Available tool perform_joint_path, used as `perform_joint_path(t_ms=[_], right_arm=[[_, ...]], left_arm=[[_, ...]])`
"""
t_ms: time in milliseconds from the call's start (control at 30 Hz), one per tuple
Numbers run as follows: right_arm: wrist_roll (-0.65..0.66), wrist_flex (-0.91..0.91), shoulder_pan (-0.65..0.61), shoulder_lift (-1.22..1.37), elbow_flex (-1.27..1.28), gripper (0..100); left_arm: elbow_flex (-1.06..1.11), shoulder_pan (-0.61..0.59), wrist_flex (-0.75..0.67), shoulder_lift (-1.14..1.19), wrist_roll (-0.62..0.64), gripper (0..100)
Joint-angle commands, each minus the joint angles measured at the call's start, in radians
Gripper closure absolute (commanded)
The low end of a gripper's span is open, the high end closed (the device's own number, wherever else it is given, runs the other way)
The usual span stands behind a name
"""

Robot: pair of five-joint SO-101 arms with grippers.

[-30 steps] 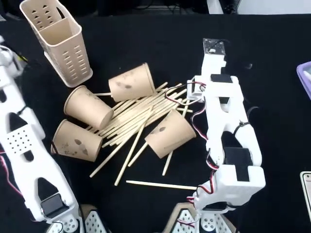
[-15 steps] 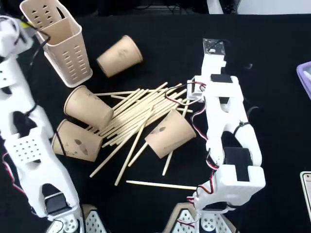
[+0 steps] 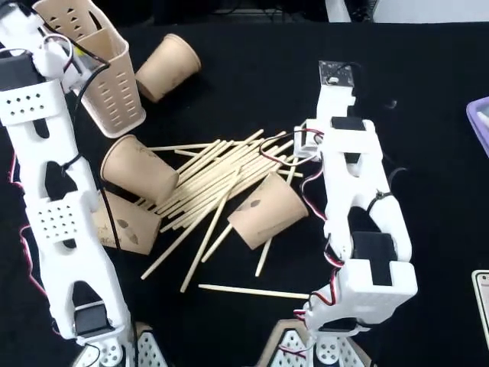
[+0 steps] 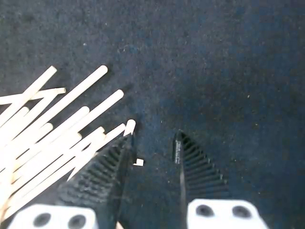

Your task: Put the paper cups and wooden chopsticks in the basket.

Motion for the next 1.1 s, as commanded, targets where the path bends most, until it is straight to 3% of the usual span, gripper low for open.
perform_joint_path(t_ms=[0,67,167,400,633,800,967,1067], right_arm=[[-0.002,-0.011,-0.014,-0.016,-0.004,85.8],[-0.002,-0.011,-0.012,-0.016,-0.004,85.8],[-0.002,-0.012,-0.011,-0.016,-0.004,85.8],[-0.002,-0.012,-0.011,-0.016,-0.004,85.8],[-0.002,-0.014,-0.012,-0.016,-0.004,85.8],[-0.002,-0.011,-0.011,-0.016,-0.004,85.8],[-0.002,-0.009,-0.011,-0.016,-0.002,85.8],[-0.002,-0.009,-0.011,-0.016,-0.002,85.8]], left_arm=[[-0.012,0.015,0.008,-0.014,-0.003,73],[-0.012,0.016,0.008,-0.014,-0.003,78],[-0.012,0.027,0.008,-0.014,-0.006,97],[-0.015,0.059,0.009,-0.025,-0.204,97],[-0.12,0.064,0.003,-0.183,-0.385,97],[-0.111,0.145,-0.021,-0.267,-0.522,97],[-0.111,0.206,-0.029,-0.276,-0.582,97],[-0.102,0.202,-0.104,-0.275,-0.575,97]])
